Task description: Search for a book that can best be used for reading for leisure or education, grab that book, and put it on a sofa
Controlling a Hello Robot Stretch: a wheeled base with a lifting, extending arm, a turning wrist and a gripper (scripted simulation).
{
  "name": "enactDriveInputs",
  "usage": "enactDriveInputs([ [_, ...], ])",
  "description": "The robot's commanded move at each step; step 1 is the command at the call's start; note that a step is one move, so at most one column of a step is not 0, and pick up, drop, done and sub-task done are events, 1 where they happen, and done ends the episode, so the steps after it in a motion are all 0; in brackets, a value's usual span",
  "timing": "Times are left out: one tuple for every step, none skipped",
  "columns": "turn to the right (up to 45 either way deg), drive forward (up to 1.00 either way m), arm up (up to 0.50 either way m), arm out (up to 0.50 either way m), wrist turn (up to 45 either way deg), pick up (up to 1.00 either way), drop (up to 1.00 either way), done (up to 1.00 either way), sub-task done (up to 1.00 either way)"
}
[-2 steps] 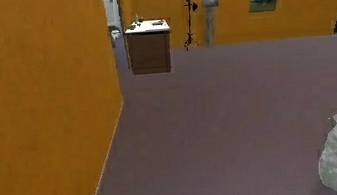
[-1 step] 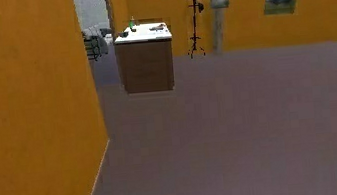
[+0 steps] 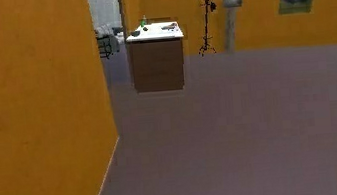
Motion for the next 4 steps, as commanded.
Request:
enactDriveInputs([
  [0.0, 1.00, 0.00, 0.00, 0.0, 0.00, 0.00, 0.00, 0.00],
  [0.0, 1.00, 0.00, 0.00, 0.0, 0.00, 0.00, 0.00, 0.00],
  [0.0, 0.30, 0.00, 0.00, 0.0, 0.00, 0.00, 0.00, 0.00],
  [9.0, 0.00, 0.00, 0.00, 0.0, 0.00, 0.00, 0.00, 0.00],
])
